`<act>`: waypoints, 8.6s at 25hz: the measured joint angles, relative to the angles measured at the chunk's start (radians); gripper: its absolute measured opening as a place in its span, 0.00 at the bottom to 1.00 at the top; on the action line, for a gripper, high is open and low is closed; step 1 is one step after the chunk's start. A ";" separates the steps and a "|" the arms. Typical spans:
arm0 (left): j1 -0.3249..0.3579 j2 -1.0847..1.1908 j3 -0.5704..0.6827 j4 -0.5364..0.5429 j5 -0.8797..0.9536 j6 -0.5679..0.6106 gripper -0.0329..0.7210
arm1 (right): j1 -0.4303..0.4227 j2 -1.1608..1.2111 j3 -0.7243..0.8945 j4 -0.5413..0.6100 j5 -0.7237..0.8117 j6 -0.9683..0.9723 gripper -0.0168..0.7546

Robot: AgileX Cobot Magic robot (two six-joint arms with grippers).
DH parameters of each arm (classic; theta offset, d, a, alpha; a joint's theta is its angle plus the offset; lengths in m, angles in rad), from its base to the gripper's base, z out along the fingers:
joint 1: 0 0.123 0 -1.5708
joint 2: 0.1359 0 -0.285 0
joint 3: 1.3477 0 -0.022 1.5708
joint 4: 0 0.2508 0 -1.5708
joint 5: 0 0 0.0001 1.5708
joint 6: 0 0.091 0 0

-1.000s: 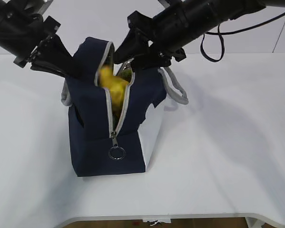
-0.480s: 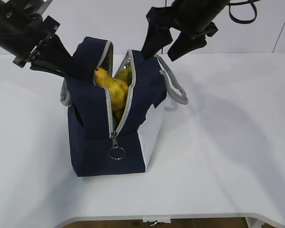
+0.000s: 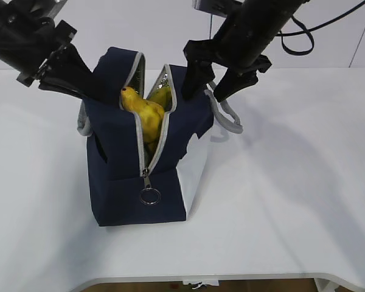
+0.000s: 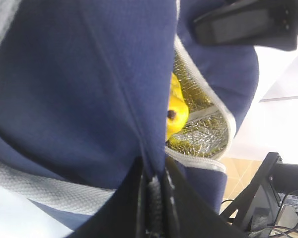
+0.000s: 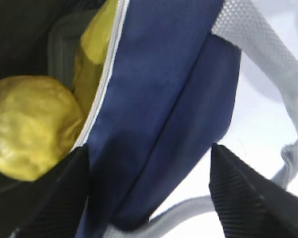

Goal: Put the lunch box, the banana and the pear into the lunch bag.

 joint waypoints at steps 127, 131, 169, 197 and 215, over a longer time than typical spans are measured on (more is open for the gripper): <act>-0.127 -0.251 0.000 0.387 0.022 -0.262 0.55 | 0.260 -0.952 1.652 -0.394 -1.602 -0.010 0.59; -0.127 -0.251 0.000 0.387 0.022 -0.263 0.55 | 0.260 -0.856 1.663 -0.524 -1.672 0.104 0.59; -0.127 -0.251 0.000 0.388 0.022 -0.282 0.53 | 0.260 -0.278 1.642 -0.468 -2.239 0.235 0.59; -0.127 -0.251 0.000 0.388 0.024 -0.284 0.48 | 0.260 -0.251 1.638 -0.446 -2.279 0.248 0.03; -0.127 -0.251 0.000 0.388 0.024 -0.299 0.47 | 0.260 -0.345 1.720 -0.439 -2.333 0.260 0.02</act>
